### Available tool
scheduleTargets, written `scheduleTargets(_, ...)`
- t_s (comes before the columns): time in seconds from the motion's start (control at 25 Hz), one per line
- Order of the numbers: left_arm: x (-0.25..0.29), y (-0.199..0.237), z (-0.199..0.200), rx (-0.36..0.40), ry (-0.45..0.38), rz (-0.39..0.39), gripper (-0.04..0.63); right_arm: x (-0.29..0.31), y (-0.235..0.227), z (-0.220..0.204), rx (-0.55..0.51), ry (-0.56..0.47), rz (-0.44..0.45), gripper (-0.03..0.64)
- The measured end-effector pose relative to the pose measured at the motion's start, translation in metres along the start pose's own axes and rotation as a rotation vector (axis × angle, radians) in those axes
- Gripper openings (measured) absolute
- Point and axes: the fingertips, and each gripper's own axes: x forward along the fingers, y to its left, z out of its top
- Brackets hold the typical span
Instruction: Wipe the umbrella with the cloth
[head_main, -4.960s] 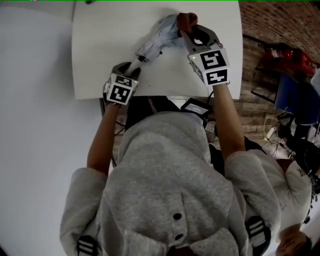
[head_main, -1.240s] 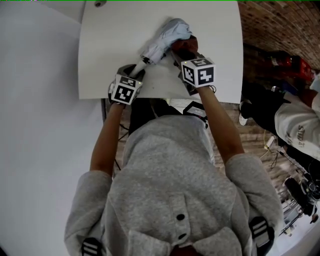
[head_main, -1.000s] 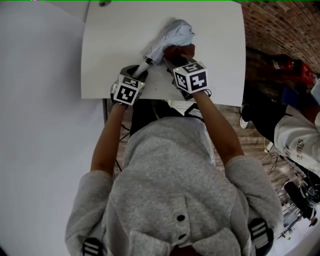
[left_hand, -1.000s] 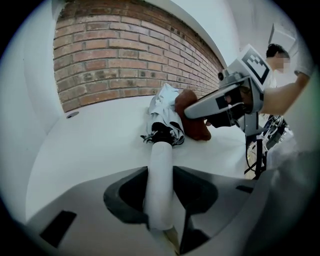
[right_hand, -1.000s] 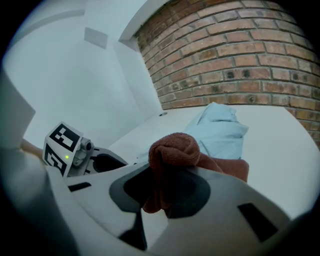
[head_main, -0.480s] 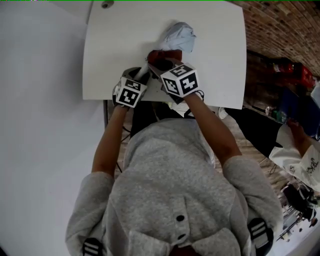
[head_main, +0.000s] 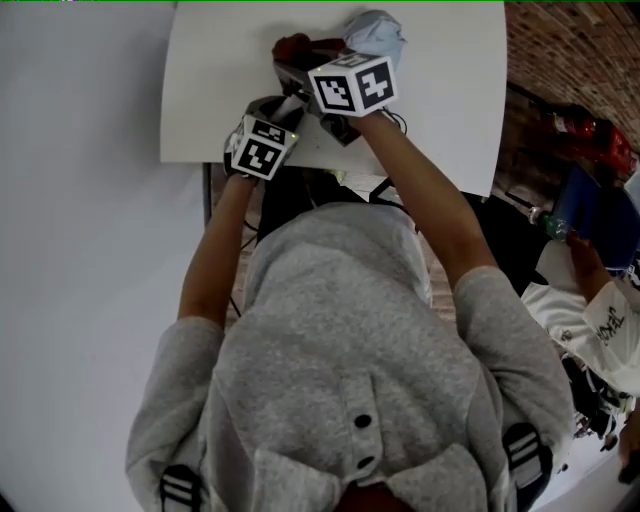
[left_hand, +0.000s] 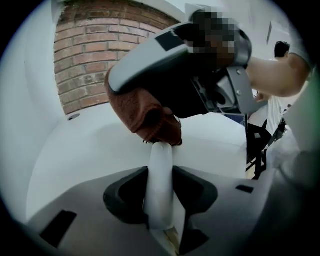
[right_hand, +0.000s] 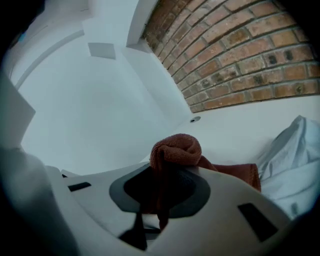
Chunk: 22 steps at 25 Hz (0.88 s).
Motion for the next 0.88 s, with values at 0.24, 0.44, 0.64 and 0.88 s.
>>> scheduleTargets(0.24, -0.006, -0.003, 0.001, -0.004, -0.005, 0.010, 0.158, 0.014, -0.011, 0.012, -0.084, 0.105, -0.016, 0.075)
scheduleTargets(0.44, 0.003, -0.006, -0.005, -0.011, -0.003, 0.004, 0.158, 0.019, -0.042, -0.004, -0.238, 0.256, -0.111, 0.077)
scheduleTargets(0.64, 0.001, -0.004, -0.004, -0.012, -0.002, 0.005, 0.158, 0.015, -0.059, 0.007, -0.328, 0.317, -0.181, 0.077)
scheduleTargets(0.88, -0.001, -0.004, -0.004, -0.014, 0.005, 0.002, 0.158, -0.009, -0.104, 0.032, -0.437, 0.371, -0.345, 0.077)
